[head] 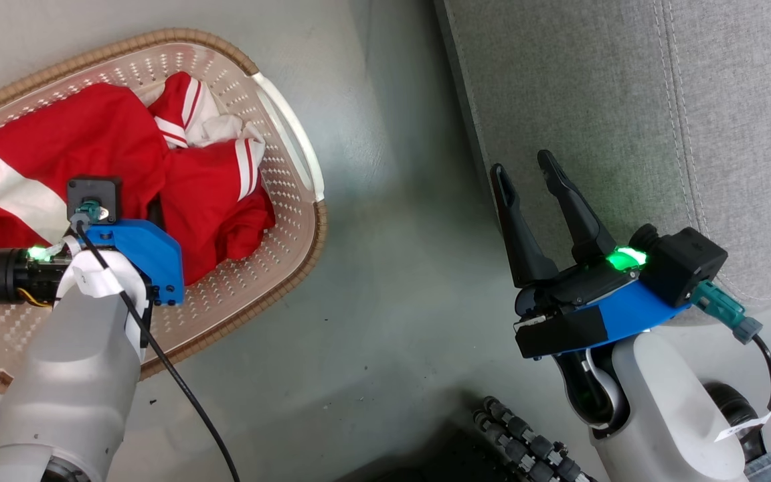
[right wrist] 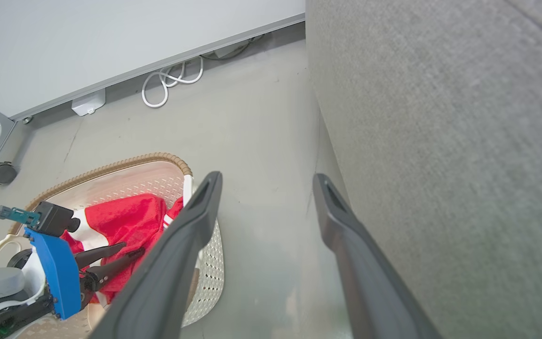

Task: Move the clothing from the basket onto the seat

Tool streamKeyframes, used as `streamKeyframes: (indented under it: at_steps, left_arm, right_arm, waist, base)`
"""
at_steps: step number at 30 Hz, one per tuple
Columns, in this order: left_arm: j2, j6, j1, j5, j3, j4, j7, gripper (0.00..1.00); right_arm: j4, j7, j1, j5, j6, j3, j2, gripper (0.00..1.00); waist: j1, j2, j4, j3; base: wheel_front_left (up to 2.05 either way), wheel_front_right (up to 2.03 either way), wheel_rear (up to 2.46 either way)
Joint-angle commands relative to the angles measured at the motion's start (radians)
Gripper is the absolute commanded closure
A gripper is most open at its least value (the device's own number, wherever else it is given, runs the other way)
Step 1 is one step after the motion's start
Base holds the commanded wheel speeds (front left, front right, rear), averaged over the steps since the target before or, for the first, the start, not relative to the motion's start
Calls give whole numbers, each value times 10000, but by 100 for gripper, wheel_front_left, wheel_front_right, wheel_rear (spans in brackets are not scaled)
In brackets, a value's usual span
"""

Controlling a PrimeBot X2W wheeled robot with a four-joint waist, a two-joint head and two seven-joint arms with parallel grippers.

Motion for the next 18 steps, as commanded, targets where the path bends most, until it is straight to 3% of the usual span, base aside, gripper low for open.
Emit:
streamKeyframes:
  at_steps: [1, 3, 4, 5, 6, 7, 8, 18]
  left_arm:
    - [100, 68, -169, -76, 54, 32, -89, 0]
    - [110, 53, -183, -159, 100, 49, -138, 0]
    - [100, 45, -185, -208, 141, 60, -156, 5]
    - [101, 40, -189, -236, 156, 68, -168, 35]
    - [105, 36, -192, -258, 160, 75, -180, 55]
    - [107, 36, -195, -296, 170, 79, -190, 84]
    - [104, 34, -196, -321, 170, 85, -219, 100]
    - [-2, -37, -273, -442, 108, 155, -241, 100]
  right_arm:
    - [-16, -50, -204, 75, 3, 6, -4, 0]
    - [-29, -50, -216, 79, 3, 25, -4, 0]
    - [-26, -50, -215, 78, 3, 36, -4, 0]
    - [-12, -50, -221, 83, 4, 50, -4, 0]
    - [9, -50, -239, 85, 3, 67, -4, 0]
    - [19, -50, -262, 91, 3, 82, -4, 0]
    - [20, -50, -282, 96, 3, 92, -4, 0]
    - [78, -50, -424, -7, 3, 104, -4, 0]
  waist:
    - [0, 0, 6, 5]
    - [0, 0, 18, 14]
    - [0, 0, 27, 20]
    - [0, 0, 33, 22]
    - [0, 0, 37, 21]
    - [0, 0, 40, 19]
    - [0, 0, 43, 18]
    - [0, 0, 92, 5]
  base:
    - [0, 0, 0]
    - [0, 0, 0]
    - [0, 0, 0]
    - [0, 0, 0]
    - [0, 0, 0]
    - [0, 0, 0]
    - [0, 0, 0]
    - [0, 0, 0]
